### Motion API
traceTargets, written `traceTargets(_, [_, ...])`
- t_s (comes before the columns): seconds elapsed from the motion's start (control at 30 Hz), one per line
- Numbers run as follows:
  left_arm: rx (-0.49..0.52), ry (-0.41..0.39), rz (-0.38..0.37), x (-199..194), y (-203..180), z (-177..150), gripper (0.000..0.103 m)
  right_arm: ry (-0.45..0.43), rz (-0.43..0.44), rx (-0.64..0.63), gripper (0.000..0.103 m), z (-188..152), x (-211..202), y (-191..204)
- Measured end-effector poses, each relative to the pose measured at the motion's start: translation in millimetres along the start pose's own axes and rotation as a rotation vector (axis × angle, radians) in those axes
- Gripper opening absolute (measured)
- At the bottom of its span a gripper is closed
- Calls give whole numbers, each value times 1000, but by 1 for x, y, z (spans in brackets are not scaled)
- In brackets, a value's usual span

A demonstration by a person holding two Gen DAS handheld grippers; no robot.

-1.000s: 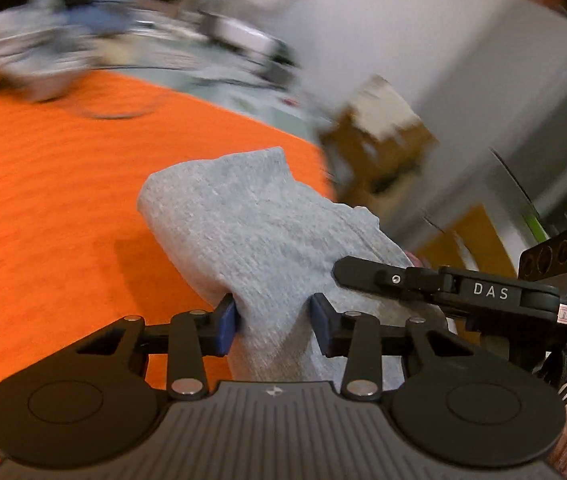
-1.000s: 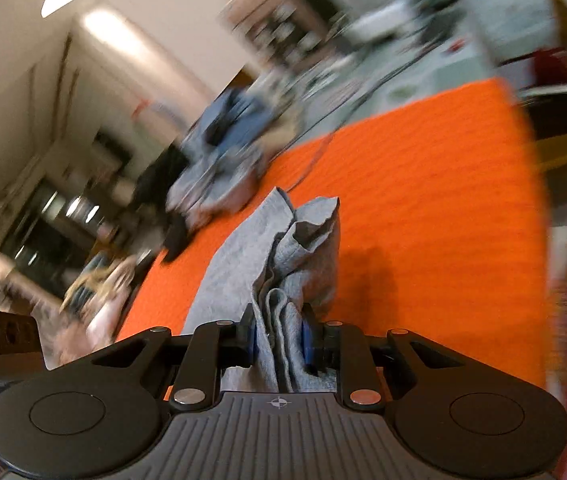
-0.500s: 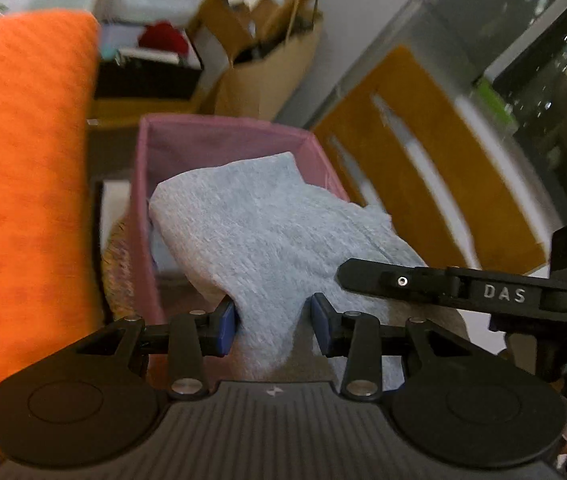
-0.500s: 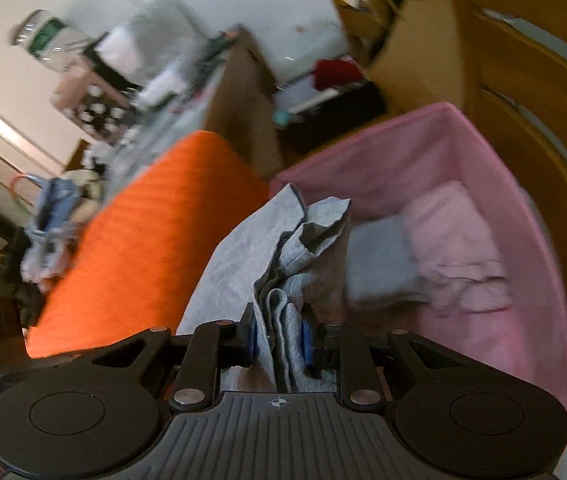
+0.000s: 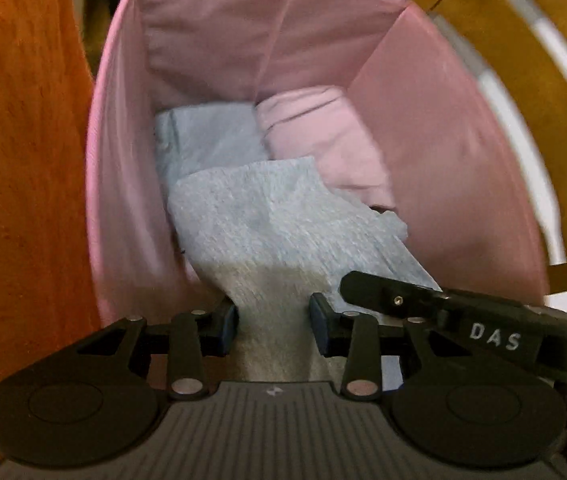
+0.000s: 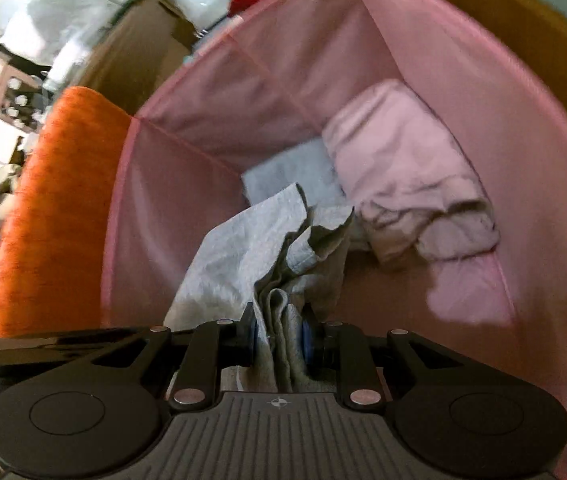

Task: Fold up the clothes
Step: 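Carry the grey bundle with both grippers into the pink bin, then open both grippers and release the bundle into the pink bin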

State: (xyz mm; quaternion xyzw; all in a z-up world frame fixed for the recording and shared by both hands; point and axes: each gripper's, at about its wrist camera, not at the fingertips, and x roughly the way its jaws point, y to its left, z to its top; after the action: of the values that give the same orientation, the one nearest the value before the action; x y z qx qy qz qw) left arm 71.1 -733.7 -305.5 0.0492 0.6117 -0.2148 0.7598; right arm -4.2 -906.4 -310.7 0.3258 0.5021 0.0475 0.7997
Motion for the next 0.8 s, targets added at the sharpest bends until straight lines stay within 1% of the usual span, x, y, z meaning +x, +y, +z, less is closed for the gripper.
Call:
traceTargets(0.03, [3, 16, 23, 7, 0, 1, 36, 12, -5, 8, 23, 0, 8, -5])
traceTargets(0.13, [8, 63, 91, 28, -3, 3, 34, 92, -25, 63, 23, 2, 31, -19])
traceTargets(0.2, [26, 68, 123, 32, -5, 4, 35, 153, -41, 108, 23, 4, 43, -27])
traceTargets(0.3, [27, 51, 134, 25, -8, 1, 36, 238, -78, 130, 23, 5, 60, -30])
traceTargets(0.37, [-5, 25, 124, 9, -13, -3, 38, 286, -96, 126, 27, 2, 70, -29])
traceTargets(0.43, [-45, -9, 103, -10, -12, -4, 46, 367, -117, 93, 37, -4, 80, -26])
traceTargets(0.5, [-78, -45, 83, -30, -11, -6, 47, 403, -142, 39, 42, -11, 80, -21])
traceTargets(0.53, [-85, -63, 78, -42, -11, -8, 47, 400, -147, 16, 44, -14, 77, -18])
traceTargets(0.6, [-97, -95, 72, -63, -10, -11, 47, 392, -178, -52, 52, -15, 68, -12])
traceTargets(0.67, [-107, -117, 76, -81, -7, -16, 47, 384, -208, -119, 52, -17, 59, -6])
traceTargets(0.8, [-144, -160, 84, -111, 2, -28, 47, 421, -207, -221, 51, -11, 54, -3])
